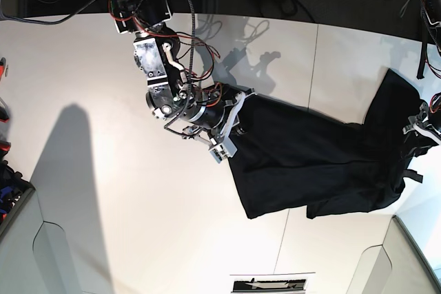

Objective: Layout the t-shirt on the table in an organized manner, then fold the t-shirt properly
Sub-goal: 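Release the shirt with the right gripper and regrasp a shirt edge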

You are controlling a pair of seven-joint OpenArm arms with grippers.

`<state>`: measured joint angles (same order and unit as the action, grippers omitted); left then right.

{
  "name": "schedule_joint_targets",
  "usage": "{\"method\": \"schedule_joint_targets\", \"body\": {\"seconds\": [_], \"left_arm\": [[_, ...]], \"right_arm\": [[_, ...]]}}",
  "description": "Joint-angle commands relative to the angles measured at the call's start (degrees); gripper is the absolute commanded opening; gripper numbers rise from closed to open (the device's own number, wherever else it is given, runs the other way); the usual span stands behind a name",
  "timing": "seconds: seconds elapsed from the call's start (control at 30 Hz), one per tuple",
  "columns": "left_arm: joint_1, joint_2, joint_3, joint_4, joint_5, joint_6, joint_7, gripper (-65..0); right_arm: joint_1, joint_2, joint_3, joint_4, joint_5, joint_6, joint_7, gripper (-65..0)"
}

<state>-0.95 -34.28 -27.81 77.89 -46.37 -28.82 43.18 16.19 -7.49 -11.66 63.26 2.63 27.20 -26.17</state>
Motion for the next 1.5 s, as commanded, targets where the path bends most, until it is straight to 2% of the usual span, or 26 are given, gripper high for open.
{"method": "schedule_joint_targets", "body": {"seconds": [0.0,0.13,0.37,0.5,0.73,0.83,0.93,1.03,1.17,1.27,1.33,1.37,1.47], "left_arm": [[-0.96,-1.44,-0.39,0.85,-0.92,-0.59,-1.4,-36.1],[-0.92,-1.49,-0.39,0.87,1.25,-0.59,-1.77,-36.1],[-0.81,-2.27,-0.39,0.85,1.2,-0.57,-2.25,-36.1],[-0.81,-2.56,-0.39,0.85,1.31,-0.59,-2.25,-36.1],[-0.81,-3.72,-0.39,0.85,1.62,-0.55,-2.29,-36.1],[-0.81,-3.82,-0.39,0.85,1.27,-0.57,-2.34,-36.1],[-0.79,-3.65,-0.39,0.85,0.28,-0.57,-2.21,-36.1],[-0.79,-3.67,-0.39,0.87,0.33,-0.57,-2.21,-36.1],[-0.79,-3.65,-0.39,0.85,0.26,-0.59,-2.23,-36.1],[-0.76,-3.65,-0.39,0.85,0.28,-0.59,-2.19,-36.1],[-0.76,-3.65,-0.39,0.85,0.28,-0.59,-2.14,-36.1],[-0.76,-3.65,-0.39,0.85,0.28,-0.59,-1.97,-36.1],[-0.76,-3.65,-0.39,0.85,0.24,-0.59,-1.73,-36.1]], "right_arm": [[0.04,0.98,-0.09,0.28,-1.09,-0.85,-1.99,-65.0],[-3.37,5.95,-0.09,5.07,-0.24,-2.54,-5.33,-65.0],[-12.61,17.75,1.86,20.46,1.44,-4.96,-6.93,-65.0],[-16.46,22.51,6.62,25.79,1.57,-4.94,-7.15,-65.0],[-19.1,27.91,19.23,27.65,8.22,-4.72,-8.72,-65.0],[-19.08,28.74,25.29,27.67,13.51,-3.5,-8.98,-65.0],[-19.06,28.55,30.82,28.7,21.86,-1.6,-10.29,-65.0],[-18.93,28.26,34.93,30.53,28.68,-1.42,-10.73,-65.0],[-16.35,27.65,37.97,31.5,30.34,-1.44,-10.75,-65.0],[-13.49,25.27,38.62,31.28,29.97,-1.46,-10.56,-45.4],[-11.58,22.93,38.53,30.6,27.69,-1.51,-9.88,-36.7],[-10.64,21.68,38.51,29.92,26.56,-1.53,-9.62,-34.5],[-8.15,18.08,38.1,26.8,22.4,-1.55,-8.07,-34.0]]}}
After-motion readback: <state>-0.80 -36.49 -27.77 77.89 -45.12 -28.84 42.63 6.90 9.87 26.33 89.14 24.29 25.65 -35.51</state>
